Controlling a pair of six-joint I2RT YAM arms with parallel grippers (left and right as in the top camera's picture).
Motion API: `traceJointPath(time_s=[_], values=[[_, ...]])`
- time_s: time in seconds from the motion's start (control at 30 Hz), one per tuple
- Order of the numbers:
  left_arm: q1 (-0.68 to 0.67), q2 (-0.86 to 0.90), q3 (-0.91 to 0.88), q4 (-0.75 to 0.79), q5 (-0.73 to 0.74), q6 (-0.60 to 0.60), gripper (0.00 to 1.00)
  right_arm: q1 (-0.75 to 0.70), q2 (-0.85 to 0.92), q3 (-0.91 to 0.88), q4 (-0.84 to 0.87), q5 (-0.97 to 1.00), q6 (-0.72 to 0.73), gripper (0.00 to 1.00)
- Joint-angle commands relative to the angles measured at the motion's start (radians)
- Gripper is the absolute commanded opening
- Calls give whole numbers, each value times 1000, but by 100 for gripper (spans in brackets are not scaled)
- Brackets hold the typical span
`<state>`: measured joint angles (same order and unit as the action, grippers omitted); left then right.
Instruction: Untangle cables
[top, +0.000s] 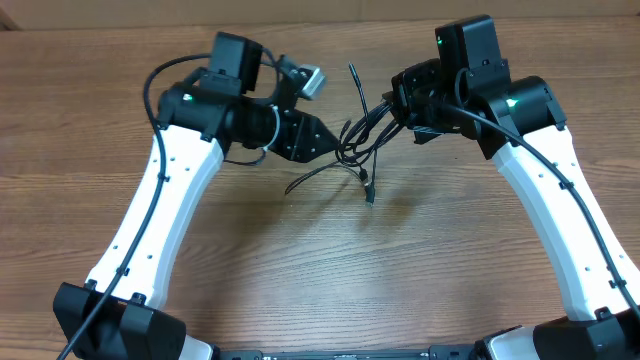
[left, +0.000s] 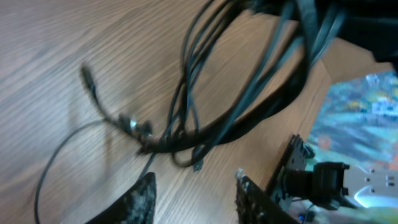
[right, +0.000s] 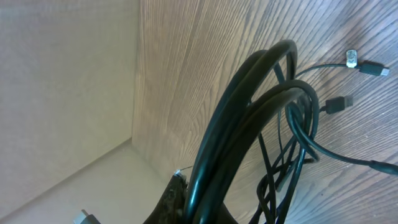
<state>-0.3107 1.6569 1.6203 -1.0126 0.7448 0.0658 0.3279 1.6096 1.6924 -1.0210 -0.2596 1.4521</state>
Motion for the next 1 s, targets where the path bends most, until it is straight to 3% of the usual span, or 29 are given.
traceJointPath(time_s=[0.0, 0.37, 0.7, 0.73, 0.77, 0.8, 0.93, 0.97], values=[[-32, -1, -25, 103, -10, 43, 45, -4, -10, 10, 5, -42, -46, 4], [-80, 53, -37, 161, -12, 43, 44, -4, -10, 10, 6, -87, -149, 4], [-110, 102, -37, 225, -15, 13, 45, -4, -10, 10, 13, -173, -153, 4], [-111, 120, -37, 237, -13, -8, 42, -4, -10, 10, 14, -173, -169, 4], [-111, 150, -37, 242, -18, -18, 13, -4, -10, 10, 10, -172, -179, 4], [-108, 154, -37, 241, -24, -21, 4, -5, -10, 10, 10, -170, -192, 4], [-48, 96, -35, 215, -142, -125, 4, -57, -10, 10, -47, -29, -298, 4], [-10, 39, -35, 184, -153, -134, 4, -90, -10, 10, -71, 65, -399, 11]])
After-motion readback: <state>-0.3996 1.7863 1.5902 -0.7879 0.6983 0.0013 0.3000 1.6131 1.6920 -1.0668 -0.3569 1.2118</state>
